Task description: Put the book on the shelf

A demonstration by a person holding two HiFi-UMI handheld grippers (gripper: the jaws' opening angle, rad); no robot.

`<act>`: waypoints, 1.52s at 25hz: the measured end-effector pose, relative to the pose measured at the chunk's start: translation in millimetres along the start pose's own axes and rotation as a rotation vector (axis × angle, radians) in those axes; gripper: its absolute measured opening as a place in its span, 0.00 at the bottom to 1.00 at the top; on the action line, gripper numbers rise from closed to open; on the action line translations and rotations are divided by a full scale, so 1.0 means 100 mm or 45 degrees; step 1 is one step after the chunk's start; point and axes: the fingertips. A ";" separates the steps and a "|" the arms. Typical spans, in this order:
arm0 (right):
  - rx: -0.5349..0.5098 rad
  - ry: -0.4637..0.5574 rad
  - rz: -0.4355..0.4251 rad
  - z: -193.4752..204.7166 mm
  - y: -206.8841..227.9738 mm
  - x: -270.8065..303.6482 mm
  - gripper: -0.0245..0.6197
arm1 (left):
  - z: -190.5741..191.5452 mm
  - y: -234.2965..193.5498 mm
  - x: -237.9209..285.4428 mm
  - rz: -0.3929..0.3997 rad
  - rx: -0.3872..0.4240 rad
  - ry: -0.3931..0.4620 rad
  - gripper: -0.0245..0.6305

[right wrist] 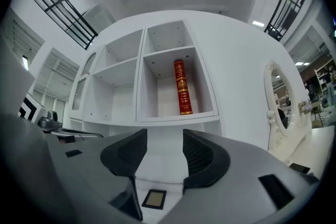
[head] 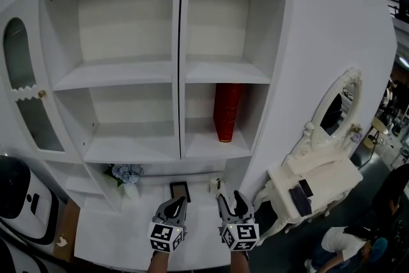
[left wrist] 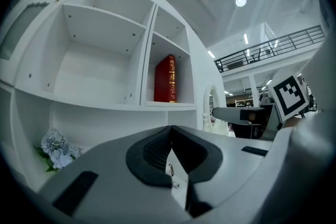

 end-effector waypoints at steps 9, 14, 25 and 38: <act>0.026 0.011 -0.019 0.07 -0.04 -0.01 0.22 | -0.09 -0.06 0.01 -0.013 -0.097 0.060 0.06; 0.020 0.034 -0.012 0.01 -0.06 -0.03 0.13 | -0.08 -0.04 0.00 -0.027 -0.025 0.056 0.06; 0.044 0.019 -0.019 0.06 -0.12 -0.10 0.08 | -0.09 0.01 -0.08 -0.045 0.091 0.054 0.06; 0.043 0.007 -0.036 0.06 -0.14 -0.13 0.08 | -0.08 -0.02 -0.12 -0.055 0.090 0.057 0.06</act>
Point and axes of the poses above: the fingertips, and each gripper's own axes: x forward along the fingers, y to its right, z out of its underside, and after that the axes turned 14 degrees about -x, right-handed
